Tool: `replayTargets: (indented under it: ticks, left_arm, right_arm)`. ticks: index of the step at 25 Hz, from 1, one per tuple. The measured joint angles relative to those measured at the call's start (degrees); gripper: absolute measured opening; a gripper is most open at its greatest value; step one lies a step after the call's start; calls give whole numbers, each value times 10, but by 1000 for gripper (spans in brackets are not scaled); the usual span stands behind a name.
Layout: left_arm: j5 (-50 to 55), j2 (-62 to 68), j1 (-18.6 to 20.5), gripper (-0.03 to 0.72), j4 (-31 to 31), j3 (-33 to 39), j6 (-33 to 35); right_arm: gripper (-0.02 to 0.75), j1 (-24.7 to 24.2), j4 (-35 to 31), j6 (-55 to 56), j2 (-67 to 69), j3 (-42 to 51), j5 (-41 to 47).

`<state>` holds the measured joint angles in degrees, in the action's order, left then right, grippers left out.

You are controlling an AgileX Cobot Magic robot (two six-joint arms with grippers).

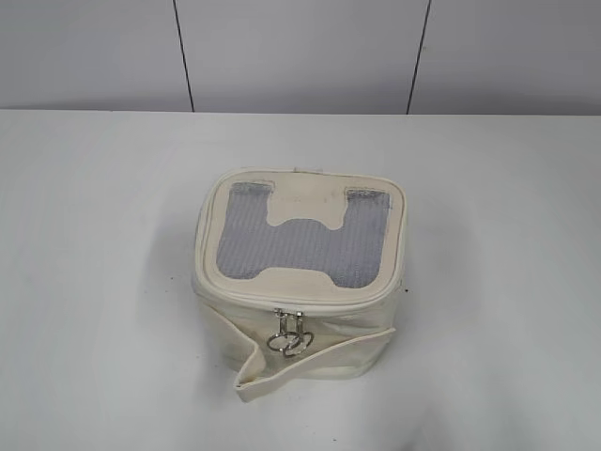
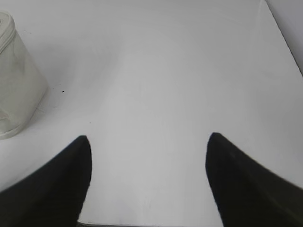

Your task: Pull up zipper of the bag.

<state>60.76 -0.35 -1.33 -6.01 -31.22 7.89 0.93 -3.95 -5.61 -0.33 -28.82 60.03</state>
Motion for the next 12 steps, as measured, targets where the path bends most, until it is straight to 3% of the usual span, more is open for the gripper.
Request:
replayTargets:
  ticks: [12]
  left_arm:
    - [0, 0, 0, 361, 0, 0, 0]
  right_arm:
    - [586, 0, 0, 0, 0, 0, 0]
